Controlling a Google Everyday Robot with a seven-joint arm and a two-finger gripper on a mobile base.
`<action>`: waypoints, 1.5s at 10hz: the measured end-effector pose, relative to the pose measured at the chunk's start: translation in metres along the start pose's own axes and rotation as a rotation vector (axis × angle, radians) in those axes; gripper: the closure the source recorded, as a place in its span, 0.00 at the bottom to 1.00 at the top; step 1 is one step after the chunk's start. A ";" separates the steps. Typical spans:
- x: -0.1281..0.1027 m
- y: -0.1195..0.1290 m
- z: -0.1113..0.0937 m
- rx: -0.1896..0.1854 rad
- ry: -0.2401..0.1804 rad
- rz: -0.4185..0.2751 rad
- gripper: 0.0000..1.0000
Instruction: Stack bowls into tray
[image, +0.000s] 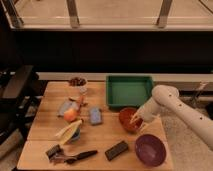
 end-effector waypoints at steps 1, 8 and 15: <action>0.001 -0.001 -0.007 0.011 0.027 0.020 0.79; -0.021 0.006 -0.091 0.111 0.124 0.079 1.00; -0.080 0.082 -0.128 0.074 0.143 0.129 0.79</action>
